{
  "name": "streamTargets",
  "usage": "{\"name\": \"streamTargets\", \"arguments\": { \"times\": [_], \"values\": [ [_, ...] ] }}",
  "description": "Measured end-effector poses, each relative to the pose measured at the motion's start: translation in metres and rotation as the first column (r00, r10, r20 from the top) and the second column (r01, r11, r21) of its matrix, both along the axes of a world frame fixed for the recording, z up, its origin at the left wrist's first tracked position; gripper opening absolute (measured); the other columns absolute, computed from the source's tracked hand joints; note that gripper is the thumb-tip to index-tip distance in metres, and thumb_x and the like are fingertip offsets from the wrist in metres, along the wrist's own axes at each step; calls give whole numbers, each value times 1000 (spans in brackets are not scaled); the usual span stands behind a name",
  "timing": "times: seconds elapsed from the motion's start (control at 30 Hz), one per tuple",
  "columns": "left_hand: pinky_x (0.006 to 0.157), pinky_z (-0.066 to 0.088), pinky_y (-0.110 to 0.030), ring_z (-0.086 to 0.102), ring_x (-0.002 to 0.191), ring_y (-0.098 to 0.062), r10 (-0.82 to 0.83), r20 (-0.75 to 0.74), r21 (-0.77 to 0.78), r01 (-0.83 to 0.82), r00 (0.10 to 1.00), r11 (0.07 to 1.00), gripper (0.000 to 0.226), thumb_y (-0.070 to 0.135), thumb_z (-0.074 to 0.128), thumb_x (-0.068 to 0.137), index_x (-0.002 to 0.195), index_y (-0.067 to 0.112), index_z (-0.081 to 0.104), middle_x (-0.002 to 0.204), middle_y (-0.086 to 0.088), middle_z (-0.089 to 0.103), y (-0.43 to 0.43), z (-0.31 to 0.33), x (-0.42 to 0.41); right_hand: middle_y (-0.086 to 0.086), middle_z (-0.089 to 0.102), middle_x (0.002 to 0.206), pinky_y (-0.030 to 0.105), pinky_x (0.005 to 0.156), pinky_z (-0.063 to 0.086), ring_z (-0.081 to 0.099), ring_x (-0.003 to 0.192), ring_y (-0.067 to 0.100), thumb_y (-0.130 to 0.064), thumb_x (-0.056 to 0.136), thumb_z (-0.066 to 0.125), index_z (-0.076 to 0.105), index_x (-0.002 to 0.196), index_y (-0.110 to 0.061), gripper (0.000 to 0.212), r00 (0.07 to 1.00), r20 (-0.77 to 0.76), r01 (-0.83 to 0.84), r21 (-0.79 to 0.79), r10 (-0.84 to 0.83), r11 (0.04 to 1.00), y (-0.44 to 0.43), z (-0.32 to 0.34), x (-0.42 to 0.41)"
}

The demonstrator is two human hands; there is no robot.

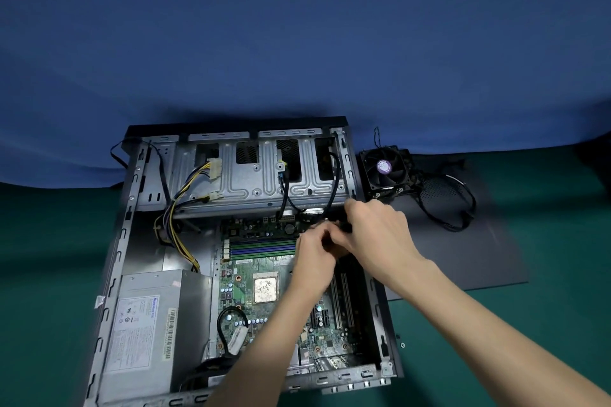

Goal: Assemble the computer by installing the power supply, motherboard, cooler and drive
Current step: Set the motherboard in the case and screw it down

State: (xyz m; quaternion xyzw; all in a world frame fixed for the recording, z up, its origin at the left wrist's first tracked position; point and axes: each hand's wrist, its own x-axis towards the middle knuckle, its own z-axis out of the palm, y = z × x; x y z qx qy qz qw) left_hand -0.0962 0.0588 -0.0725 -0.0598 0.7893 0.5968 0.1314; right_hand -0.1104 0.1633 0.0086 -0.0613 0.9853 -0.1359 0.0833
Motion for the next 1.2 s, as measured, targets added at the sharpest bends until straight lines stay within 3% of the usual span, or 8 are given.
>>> {"name": "streamTargets", "arguments": {
  "times": [0.2,0.27,0.37,0.6,0.73,0.87,1.03,1.2],
  "values": [
    [78,44,-24,56,87,-11,-16,-65,-82,11,998,997,34,-17,48,78,88,6,70,87,-4,64,0,-3,-1,5,63,91,35,60,31,60,88,36,-31,87,61,41,91,-19,24,998,19,-66,-53,67,996,3,-1,4],
    [65,41,-14,55,70,5,-13,-74,-56,9,997,998,33,-17,52,73,90,6,70,74,6,62,2,0,1,6,63,89,35,60,30,60,89,36,-38,90,58,43,88,-17,25,1000,4,-26,-23,27,999,0,-3,5],
    [53,40,-8,51,56,5,100,-2,41,-100,995,994,35,-15,52,76,86,14,68,63,12,59,5,1,0,5,65,91,34,60,33,63,87,32,-49,87,60,47,93,-16,35,999,-51,5,5,-5,1000,-1,0,3],
    [78,46,-32,57,82,-17,53,-68,40,-50,996,998,42,-21,57,68,64,21,59,80,1,60,6,1,7,8,64,90,36,60,32,61,89,37,-44,93,53,40,85,-16,33,999,0,43,-25,-43,999,-1,-3,9],
    [75,48,-20,56,79,-4,100,-45,8,-99,994,995,37,-17,53,79,96,13,67,87,4,64,4,1,0,1,64,94,33,59,32,62,87,33,-32,85,63,45,98,-20,26,1000,-14,-26,-58,25,998,-2,0,11],
    [65,37,-8,48,72,-6,135,-3,42,-134,991,990,31,-20,45,79,82,5,64,75,0,57,8,2,1,5,63,92,35,62,35,60,90,35,-28,87,62,37,95,-19,27,999,32,19,-61,-17,998,-4,-1,8],
    [81,50,-29,59,86,-13,42,-86,-45,-46,995,998,30,-12,52,83,101,7,66,91,-1,65,4,-8,-1,2,64,90,34,59,31,62,86,33,-34,87,62,39,99,-19,31,1000,-22,0,-34,-1,999,-5,-2,7],
    [52,40,-18,44,57,-3,55,-124,-88,-66,991,994,50,-12,37,82,58,27,56,57,16,51,11,-5,-3,4,52,76,35,59,30,59,83,36,-28,93,52,37,86,-14,22,999,-11,32,-35,-32,999,-6,-4,4]
  ]
}}
